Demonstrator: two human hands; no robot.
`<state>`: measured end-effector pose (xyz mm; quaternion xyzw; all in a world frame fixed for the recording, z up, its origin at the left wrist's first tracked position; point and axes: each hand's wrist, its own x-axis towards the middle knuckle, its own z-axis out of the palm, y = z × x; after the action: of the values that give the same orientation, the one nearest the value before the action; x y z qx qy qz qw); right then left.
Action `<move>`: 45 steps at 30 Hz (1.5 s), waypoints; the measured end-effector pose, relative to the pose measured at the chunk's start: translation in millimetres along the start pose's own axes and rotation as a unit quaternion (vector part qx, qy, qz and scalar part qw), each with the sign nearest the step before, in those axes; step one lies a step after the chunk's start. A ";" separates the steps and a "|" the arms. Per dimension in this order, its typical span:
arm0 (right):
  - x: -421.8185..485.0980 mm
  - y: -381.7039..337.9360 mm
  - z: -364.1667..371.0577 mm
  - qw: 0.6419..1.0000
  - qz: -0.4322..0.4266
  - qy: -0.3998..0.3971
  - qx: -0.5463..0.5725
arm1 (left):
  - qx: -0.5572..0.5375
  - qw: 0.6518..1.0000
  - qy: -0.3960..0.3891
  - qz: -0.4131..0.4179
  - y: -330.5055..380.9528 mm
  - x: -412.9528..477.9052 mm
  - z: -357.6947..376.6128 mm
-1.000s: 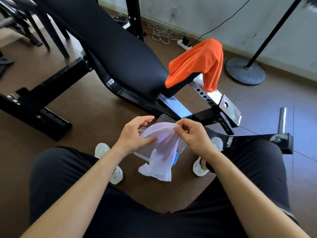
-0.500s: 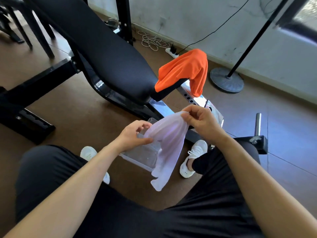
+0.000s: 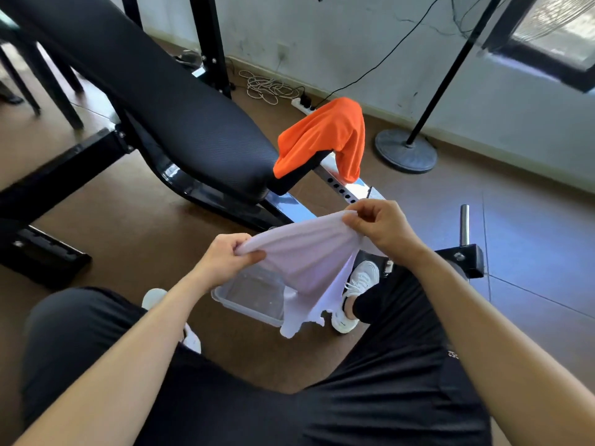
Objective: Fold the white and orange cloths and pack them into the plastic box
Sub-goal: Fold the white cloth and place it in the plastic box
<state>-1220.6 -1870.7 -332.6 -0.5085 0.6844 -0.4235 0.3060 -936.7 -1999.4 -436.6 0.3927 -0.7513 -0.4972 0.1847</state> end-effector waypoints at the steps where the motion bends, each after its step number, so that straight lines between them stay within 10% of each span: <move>1: -0.7 3.7 -2.6 1.000 0.002 -0.005 -0.012 | -0.064 0.998 0.017 -0.016 0.5 -3.1 -8.0; 8: 7.6 -3.5 3.5 0.999 -0.009 -0.038 -0.037 | -0.346 0.927 0.125 -0.070 34.5 -0.6 -31.2; 22: 52.5 -118.3 -6.9 0.944 -0.231 -0.111 -0.209 | -0.110 0.942 0.312 0.063 156.7 74.6 -143.7; 28: 70.6 -152.3 -14.5 0.917 -0.178 -0.180 -0.309 | -0.016 0.931 0.353 0.095 182.4 85.0 -152.6; 45: 108.2 -203.3 -16.1 0.977 -0.136 -0.034 -0.162 | -0.159 0.947 0.264 0.092 267.2 66.6 -149.1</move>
<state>-1177.4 -1995.0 -142.9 -0.6542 0.6571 -0.3271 0.1823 -987.2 -2088.0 -140.5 0.4049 -0.6192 -0.4698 0.4816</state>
